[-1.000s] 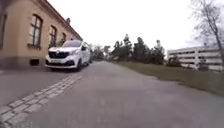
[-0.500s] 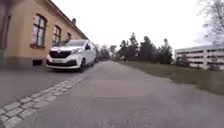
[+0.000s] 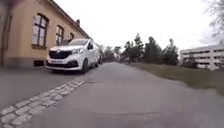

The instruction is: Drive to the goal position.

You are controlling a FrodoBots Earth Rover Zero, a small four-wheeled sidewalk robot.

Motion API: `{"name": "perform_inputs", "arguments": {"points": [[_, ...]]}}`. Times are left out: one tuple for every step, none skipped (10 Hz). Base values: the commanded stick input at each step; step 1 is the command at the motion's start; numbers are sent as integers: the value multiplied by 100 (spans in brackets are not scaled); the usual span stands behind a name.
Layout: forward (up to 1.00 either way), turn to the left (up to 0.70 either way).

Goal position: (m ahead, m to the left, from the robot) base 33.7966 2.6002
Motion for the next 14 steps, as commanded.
{"name": "perform_inputs", "arguments": {"points": [[100, 0], [100, 0], [100, 0], [100, 0], [100, 0], [100, 0], [100, 0], [100, 0], [100, 0], [100, 0], [100, 0], [100, 0], [100, 0], [100, 0]]}}
